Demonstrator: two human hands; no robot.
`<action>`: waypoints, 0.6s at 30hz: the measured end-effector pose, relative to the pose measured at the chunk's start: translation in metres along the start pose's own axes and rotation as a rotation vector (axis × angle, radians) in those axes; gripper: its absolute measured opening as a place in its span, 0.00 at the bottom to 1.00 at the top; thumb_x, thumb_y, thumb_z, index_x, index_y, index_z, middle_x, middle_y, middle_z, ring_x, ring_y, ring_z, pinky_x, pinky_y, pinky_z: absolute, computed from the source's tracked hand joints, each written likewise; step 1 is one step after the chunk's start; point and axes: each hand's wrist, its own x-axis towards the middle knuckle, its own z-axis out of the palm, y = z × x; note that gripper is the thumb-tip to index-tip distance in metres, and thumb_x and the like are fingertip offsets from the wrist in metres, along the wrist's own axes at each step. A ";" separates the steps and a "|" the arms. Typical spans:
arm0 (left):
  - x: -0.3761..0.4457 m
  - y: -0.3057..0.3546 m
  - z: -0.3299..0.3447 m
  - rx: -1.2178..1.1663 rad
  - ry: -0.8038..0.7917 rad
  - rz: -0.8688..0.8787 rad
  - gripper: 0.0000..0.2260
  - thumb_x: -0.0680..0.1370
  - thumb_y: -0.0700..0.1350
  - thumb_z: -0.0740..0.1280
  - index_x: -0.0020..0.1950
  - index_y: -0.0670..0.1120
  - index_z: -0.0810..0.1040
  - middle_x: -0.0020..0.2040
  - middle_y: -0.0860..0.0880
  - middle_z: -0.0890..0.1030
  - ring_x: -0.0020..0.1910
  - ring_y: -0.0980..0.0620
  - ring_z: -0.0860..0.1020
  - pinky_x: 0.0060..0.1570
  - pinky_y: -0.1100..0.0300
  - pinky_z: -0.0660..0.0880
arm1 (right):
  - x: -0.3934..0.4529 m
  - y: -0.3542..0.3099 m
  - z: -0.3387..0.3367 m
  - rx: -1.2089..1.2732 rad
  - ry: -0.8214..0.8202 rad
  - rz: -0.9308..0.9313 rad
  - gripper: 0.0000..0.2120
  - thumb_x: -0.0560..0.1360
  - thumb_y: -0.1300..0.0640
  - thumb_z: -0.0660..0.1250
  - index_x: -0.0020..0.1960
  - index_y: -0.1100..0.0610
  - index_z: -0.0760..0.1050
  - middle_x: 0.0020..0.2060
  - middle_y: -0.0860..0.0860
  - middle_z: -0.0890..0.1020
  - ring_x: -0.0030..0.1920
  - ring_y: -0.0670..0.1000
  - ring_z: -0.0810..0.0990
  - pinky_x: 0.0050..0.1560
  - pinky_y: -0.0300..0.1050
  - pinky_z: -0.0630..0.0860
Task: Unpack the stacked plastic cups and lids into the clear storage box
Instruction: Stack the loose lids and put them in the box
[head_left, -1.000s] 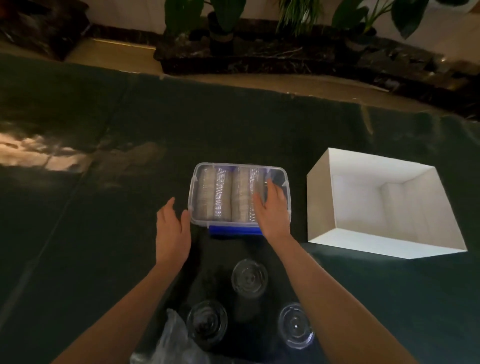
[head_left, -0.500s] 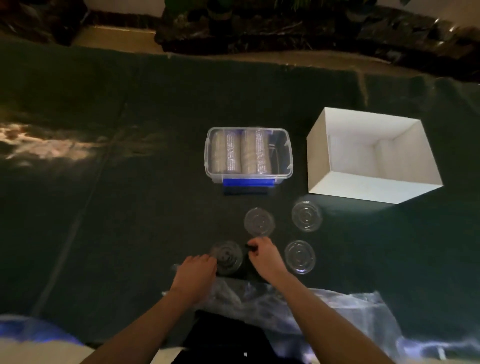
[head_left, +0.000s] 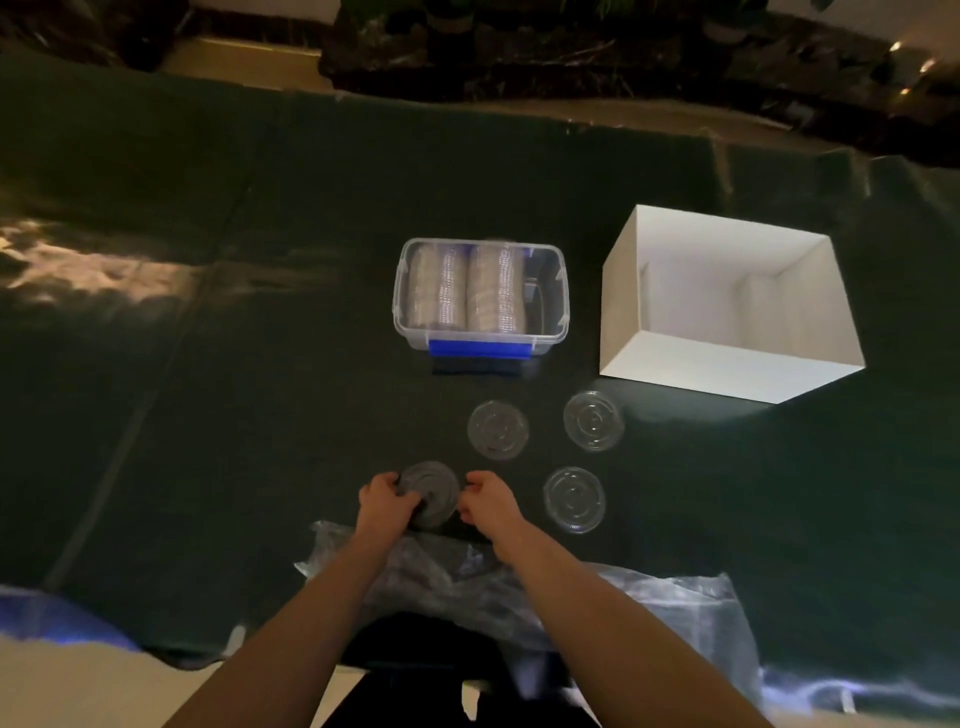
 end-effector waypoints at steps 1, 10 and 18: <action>-0.001 0.002 0.002 -0.049 -0.020 -0.013 0.18 0.76 0.38 0.69 0.65 0.35 0.72 0.52 0.37 0.78 0.47 0.40 0.79 0.47 0.51 0.77 | -0.002 0.000 0.001 0.063 -0.029 0.016 0.20 0.75 0.68 0.62 0.68 0.63 0.69 0.46 0.59 0.77 0.38 0.53 0.76 0.47 0.51 0.77; -0.024 0.026 0.016 -0.405 -0.129 0.047 0.09 0.79 0.33 0.60 0.44 0.43 0.76 0.37 0.45 0.79 0.34 0.50 0.78 0.34 0.60 0.76 | -0.019 -0.016 -0.021 0.192 -0.156 -0.106 0.10 0.78 0.61 0.66 0.58 0.59 0.79 0.48 0.55 0.83 0.46 0.51 0.81 0.47 0.42 0.78; -0.010 0.025 0.017 -0.471 -0.099 -0.051 0.11 0.79 0.35 0.58 0.38 0.41 0.73 0.34 0.44 0.76 0.30 0.50 0.76 0.25 0.61 0.74 | 0.029 -0.040 -0.085 -0.505 0.394 -0.266 0.23 0.75 0.51 0.71 0.67 0.55 0.71 0.64 0.55 0.72 0.64 0.55 0.73 0.63 0.51 0.73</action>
